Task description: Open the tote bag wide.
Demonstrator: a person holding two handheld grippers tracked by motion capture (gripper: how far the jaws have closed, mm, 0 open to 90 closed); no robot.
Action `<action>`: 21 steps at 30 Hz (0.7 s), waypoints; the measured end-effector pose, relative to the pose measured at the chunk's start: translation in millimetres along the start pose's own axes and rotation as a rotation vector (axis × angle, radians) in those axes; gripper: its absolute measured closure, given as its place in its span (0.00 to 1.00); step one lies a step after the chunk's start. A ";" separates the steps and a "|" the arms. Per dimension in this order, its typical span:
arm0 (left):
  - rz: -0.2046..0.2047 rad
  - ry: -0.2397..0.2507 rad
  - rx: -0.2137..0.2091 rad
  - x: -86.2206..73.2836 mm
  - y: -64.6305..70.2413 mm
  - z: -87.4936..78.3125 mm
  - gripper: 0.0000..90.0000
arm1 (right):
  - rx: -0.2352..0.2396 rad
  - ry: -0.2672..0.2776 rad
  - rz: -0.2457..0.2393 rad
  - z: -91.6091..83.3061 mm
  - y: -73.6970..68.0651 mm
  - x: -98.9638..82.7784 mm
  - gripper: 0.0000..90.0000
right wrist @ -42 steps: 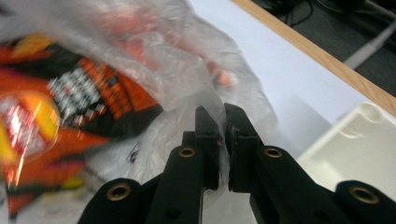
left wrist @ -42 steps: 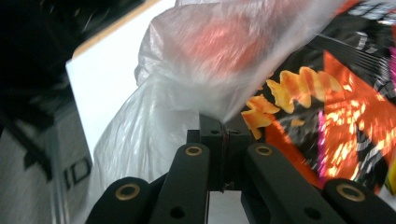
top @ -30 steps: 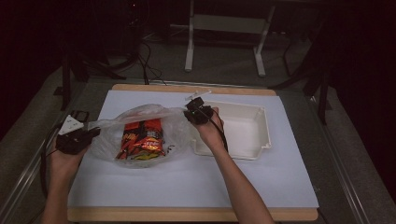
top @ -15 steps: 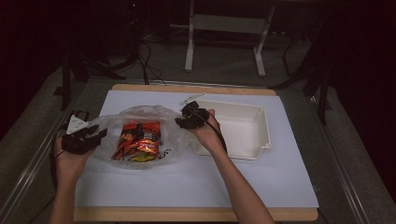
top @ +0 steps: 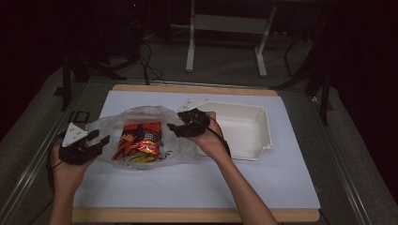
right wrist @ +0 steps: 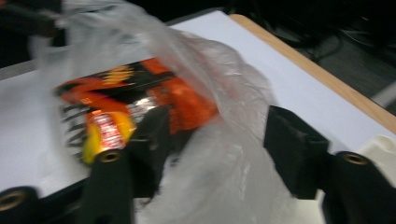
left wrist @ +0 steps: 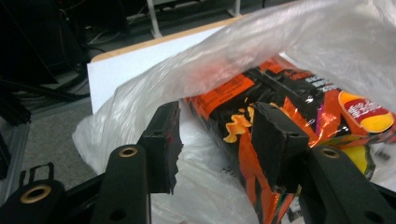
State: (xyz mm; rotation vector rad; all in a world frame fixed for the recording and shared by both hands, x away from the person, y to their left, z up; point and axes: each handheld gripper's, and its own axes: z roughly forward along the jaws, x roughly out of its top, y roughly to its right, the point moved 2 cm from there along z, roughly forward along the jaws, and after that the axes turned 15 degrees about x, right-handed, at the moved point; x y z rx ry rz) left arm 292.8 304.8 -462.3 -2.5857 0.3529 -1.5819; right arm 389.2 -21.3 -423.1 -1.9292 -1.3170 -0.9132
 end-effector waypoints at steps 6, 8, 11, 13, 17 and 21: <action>-0.017 0.034 -0.004 5.2 2.6 -7.0 0.54 | 0.051 -0.005 -0.079 13.2 -28.1 -10.2 0.65; 0.003 0.027 -0.006 4.7 6.0 -7.3 0.54 | 0.070 -0.004 -0.082 16.9 -33.4 -12.9 0.68; 0.040 0.004 -0.012 1.8 13.3 -4.6 0.55 | 0.086 -0.015 -0.088 23.3 -38.9 -18.1 0.69; 0.062 -0.016 -0.001 -0.1 17.8 -1.9 0.55 | 0.100 -0.027 -0.085 29.4 -42.0 -22.9 0.69; 0.064 -0.028 -0.019 -4.2 22.8 2.0 0.55 | 0.116 -0.041 -0.083 38.2 -46.9 -30.0 0.68; 0.064 -0.049 -0.036 -11.6 27.3 6.2 0.56 | 0.130 -0.045 -0.072 44.9 -48.9 -36.3 0.62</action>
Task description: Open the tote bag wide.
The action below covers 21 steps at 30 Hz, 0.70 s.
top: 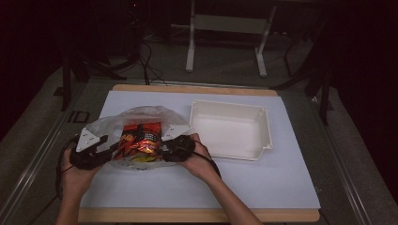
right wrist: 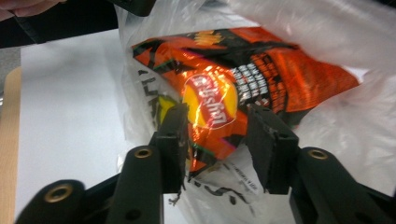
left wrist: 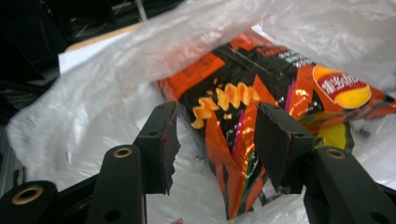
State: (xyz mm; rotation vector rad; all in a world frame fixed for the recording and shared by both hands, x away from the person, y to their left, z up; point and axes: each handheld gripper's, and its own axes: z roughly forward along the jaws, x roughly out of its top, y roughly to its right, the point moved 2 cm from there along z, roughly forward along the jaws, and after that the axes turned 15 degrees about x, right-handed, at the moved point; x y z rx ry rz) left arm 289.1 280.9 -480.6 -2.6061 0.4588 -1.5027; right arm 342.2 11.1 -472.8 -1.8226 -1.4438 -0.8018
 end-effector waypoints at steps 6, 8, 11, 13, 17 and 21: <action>0.000 -0.030 0.006 -11.1 0.7 3.8 0.57 | 0.015 -0.005 0.028 11.7 -4.4 -9.6 0.53; -0.008 -0.036 0.006 -15.1 0.5 4.8 0.58 | 0.017 -0.017 0.038 17.7 -4.8 -13.1 0.52; -0.004 -0.048 0.009 -19.8 0.7 5.9 0.58 | 0.013 -0.032 0.047 26.0 -3.8 -17.0 0.50; 0.001 -0.057 0.012 -22.7 1.1 7.1 0.58 | 0.017 -0.039 0.055 30.7 -2.9 -18.8 0.50; -0.021 -0.059 0.015 -27.3 -1.4 8.4 0.58 | 0.013 -0.059 0.057 38.6 -3.3 -20.9 0.49; -0.027 -0.069 0.029 -30.3 -3.5 9.4 0.58 | -0.005 -0.064 0.056 42.4 -2.6 -21.4 0.53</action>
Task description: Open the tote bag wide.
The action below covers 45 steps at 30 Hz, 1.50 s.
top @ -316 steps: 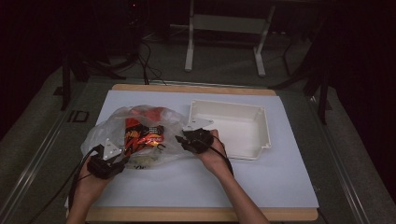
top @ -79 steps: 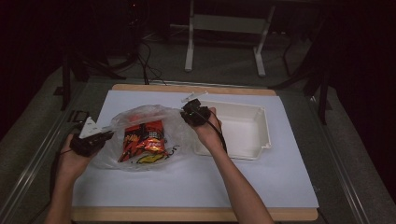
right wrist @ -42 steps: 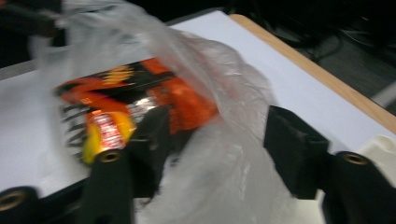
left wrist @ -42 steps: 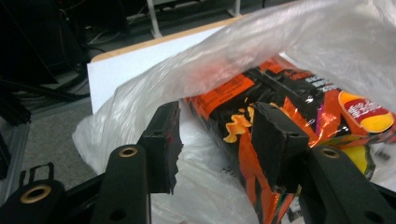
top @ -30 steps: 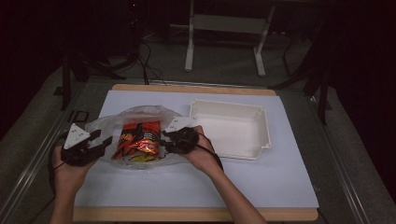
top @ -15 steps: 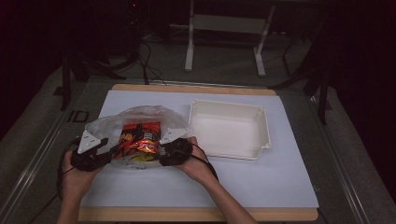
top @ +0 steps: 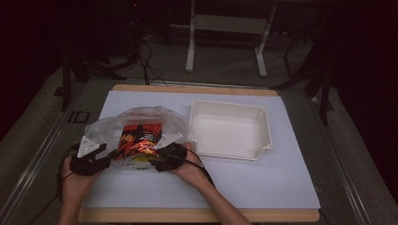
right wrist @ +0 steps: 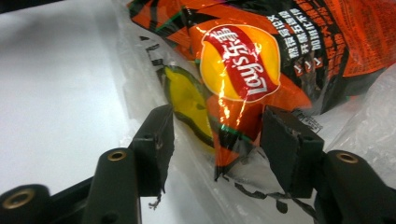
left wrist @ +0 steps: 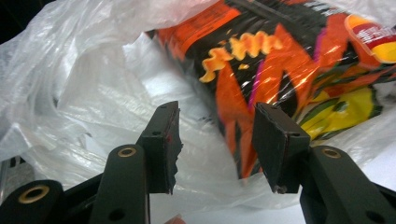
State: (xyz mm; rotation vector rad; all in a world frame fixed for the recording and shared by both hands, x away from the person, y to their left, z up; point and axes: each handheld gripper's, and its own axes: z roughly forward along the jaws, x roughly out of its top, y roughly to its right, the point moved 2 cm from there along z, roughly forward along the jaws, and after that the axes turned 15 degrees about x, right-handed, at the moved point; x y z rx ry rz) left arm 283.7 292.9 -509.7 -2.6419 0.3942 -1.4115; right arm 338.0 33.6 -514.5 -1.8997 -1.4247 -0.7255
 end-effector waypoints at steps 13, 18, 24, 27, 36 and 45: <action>0.032 -0.057 0.055 -5.6 -1.6 8.9 0.59 | -0.015 0.021 0.046 0.3 8.2 -1.4 0.82; 0.058 -0.070 0.057 -7.5 0.8 11.2 0.59 | -0.016 0.024 0.036 -4.1 8.7 -0.9 0.92; 0.046 -0.067 0.057 -8.7 -0.4 11.4 0.59 | -0.012 0.058 0.044 -10.1 9.7 0.3 0.99; 0.046 -0.059 0.060 -9.7 -1.2 10.6 0.59 | -0.009 0.086 0.051 -17.4 11.6 2.0 0.99; 0.091 0.049 -0.043 -3.8 8.1 1.1 0.54 | 0.020 0.156 0.056 -37.6 17.3 11.0 1.00; 0.106 0.161 -0.109 8.5 13.1 -12.0 0.59 | 0.064 0.200 0.066 -49.7 19.5 19.5 1.00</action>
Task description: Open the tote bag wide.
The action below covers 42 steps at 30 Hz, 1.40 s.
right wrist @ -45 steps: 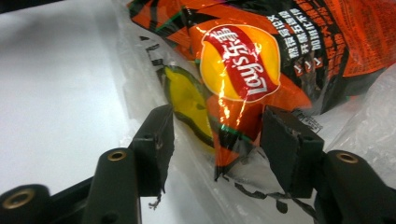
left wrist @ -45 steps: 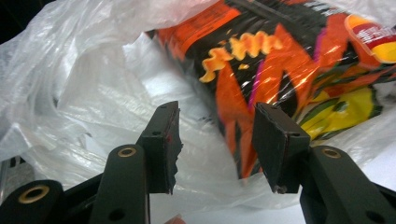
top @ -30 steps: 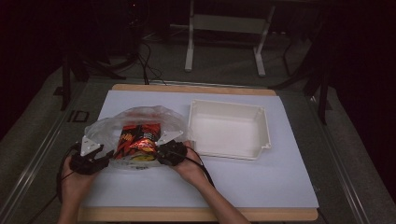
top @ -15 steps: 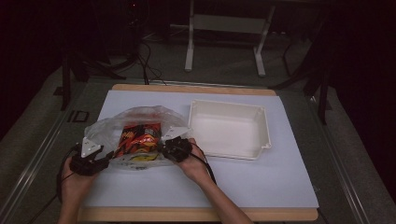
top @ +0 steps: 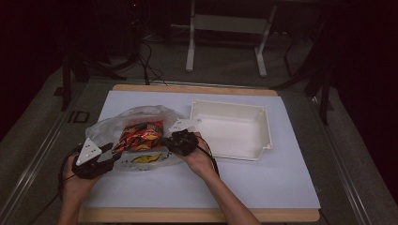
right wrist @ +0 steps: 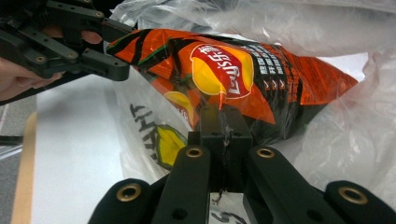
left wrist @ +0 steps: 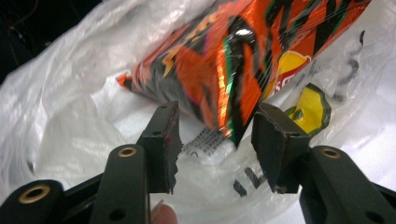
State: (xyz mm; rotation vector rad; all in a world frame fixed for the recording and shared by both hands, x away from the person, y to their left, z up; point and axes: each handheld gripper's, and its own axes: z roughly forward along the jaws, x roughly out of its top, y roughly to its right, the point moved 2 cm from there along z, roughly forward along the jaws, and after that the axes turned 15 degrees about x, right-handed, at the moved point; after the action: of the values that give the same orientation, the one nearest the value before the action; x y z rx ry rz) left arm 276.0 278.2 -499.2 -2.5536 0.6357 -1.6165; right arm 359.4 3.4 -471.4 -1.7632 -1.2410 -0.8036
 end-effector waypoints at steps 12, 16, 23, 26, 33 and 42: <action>0.020 0.010 -0.016 14.2 10.3 11.8 0.56 | 0.073 0.049 0.031 -3.9 1.4 5.2 1.00; 0.015 0.008 0.008 17.0 10.9 15.3 0.67 | 0.081 0.061 0.042 -6.9 2.6 5.7 1.00; -0.014 0.037 -0.012 22.4 9.3 13.6 0.97 | 0.073 0.067 0.037 -11.4 3.2 6.1 0.97; -0.037 0.048 -0.012 26.5 6.3 13.2 0.98 | 0.041 0.046 0.004 -12.4 -0.7 5.8 0.89; -0.070 0.056 -0.007 34.5 -3.7 10.8 0.99 | -0.053 0.008 -0.076 -19.9 -14.0 -1.4 0.76; -0.104 0.065 -0.025 41.0 -8.2 8.8 0.99 | -0.062 -0.004 -0.108 -30.0 -30.1 -27.7 0.77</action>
State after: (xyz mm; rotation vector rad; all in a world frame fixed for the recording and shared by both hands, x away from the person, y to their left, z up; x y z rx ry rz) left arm 301.4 269.1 -466.0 -2.6016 0.5392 -1.7410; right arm 320.9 -29.6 -473.3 -1.7592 -1.3362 -0.9099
